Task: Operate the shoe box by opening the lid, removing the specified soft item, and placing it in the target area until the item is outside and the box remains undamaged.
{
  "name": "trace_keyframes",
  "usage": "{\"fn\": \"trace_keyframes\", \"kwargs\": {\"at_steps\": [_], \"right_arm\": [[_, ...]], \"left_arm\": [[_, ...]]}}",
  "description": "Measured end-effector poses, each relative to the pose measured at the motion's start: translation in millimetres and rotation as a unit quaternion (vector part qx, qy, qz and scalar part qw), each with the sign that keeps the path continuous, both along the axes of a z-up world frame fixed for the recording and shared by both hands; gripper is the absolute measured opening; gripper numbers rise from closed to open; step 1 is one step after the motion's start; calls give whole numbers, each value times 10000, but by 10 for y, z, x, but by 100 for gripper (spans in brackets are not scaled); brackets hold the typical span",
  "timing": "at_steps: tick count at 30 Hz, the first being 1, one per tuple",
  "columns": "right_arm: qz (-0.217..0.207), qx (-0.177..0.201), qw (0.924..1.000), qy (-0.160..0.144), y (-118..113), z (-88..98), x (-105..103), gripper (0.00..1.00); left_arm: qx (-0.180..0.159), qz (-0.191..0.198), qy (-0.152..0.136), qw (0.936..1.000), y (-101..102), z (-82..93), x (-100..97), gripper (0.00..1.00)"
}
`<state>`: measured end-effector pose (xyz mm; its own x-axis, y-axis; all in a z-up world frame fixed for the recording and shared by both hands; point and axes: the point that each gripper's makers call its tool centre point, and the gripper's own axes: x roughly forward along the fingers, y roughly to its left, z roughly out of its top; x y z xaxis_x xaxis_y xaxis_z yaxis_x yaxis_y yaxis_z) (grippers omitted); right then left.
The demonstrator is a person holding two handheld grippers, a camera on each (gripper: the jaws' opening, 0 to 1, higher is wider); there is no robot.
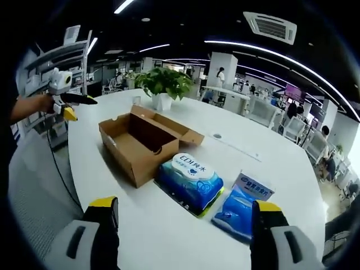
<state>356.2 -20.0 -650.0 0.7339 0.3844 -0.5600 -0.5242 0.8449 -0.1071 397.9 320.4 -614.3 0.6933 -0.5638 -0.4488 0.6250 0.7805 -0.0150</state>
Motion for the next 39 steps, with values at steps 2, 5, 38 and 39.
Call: {"fn": "trace_keyframes", "kwargs": {"at_steps": [2,5,38,39], "right_arm": [[-20,21,10000,-21,8,5,-46,98],[-25,35,10000,-12,34,-3,-116,98],[-153,138,9998,-85,155,49,-495,97],[-154,154,9997,-90,162,53,-500,97]], "left_arm": [[16,-46,28,10000,-7,-5,40,95],[65,-97,42,9999,-20,-2,97,92],[1342,-1387,668,9789,-238,-394,708,72],[1390,-1430,685,9775,-243,-410,720,72]]}}
